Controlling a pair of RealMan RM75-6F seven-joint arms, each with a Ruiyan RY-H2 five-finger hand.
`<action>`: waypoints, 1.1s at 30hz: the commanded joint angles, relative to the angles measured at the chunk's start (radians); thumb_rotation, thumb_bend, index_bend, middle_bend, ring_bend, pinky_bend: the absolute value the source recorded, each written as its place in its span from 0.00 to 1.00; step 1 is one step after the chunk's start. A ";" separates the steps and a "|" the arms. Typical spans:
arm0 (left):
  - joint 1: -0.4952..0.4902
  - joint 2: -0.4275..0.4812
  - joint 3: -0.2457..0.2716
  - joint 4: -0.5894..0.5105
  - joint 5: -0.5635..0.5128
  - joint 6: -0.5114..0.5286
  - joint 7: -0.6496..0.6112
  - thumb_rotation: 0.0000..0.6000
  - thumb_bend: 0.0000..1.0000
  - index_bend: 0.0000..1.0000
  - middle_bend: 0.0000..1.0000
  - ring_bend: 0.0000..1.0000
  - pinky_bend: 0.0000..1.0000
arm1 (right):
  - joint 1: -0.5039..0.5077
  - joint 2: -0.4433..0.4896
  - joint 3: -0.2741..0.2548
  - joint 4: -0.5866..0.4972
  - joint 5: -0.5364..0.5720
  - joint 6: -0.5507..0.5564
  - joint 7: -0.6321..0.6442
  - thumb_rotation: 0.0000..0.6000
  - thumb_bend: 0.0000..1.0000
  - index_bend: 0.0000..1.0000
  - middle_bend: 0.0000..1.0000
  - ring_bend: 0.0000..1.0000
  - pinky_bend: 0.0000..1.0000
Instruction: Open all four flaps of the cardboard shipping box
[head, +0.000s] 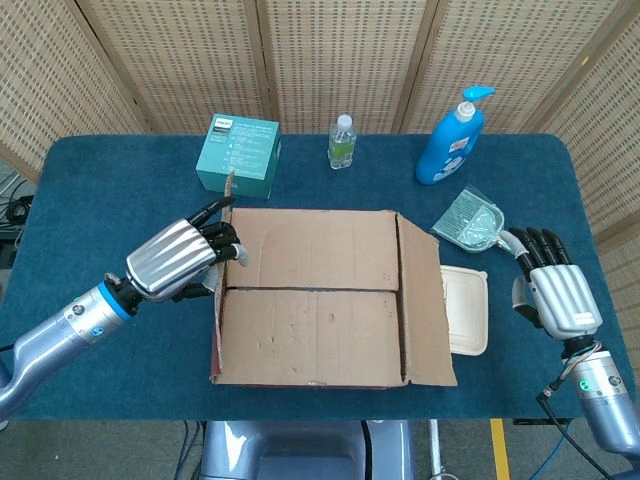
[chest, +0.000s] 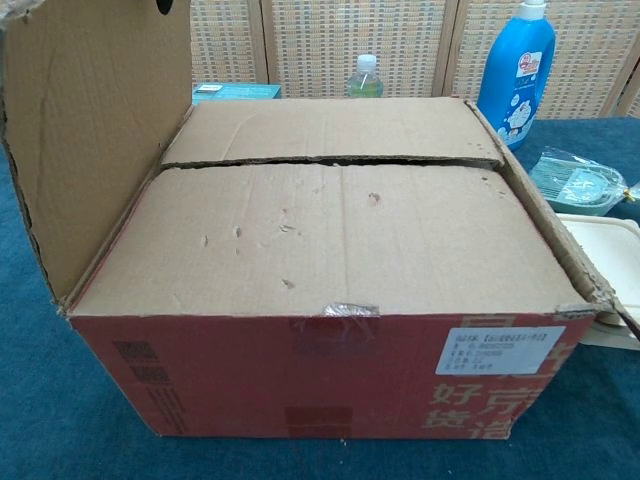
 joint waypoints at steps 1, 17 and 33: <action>0.039 0.038 0.005 -0.006 0.018 0.048 -0.016 0.67 1.00 0.41 0.46 0.30 0.02 | 0.002 0.003 0.001 -0.009 -0.003 0.001 -0.011 1.00 0.83 0.05 0.10 0.00 0.03; 0.118 0.155 0.046 -0.026 0.054 0.062 -0.045 0.67 1.00 0.41 0.47 0.31 0.02 | 0.006 0.012 0.004 -0.040 -0.001 0.000 -0.042 1.00 0.83 0.05 0.10 0.00 0.03; 0.184 0.203 0.053 -0.053 -0.033 0.012 0.041 0.65 0.62 0.40 0.44 0.31 0.02 | 0.007 0.009 0.003 -0.037 0.003 -0.003 -0.036 1.00 0.83 0.05 0.10 0.00 0.03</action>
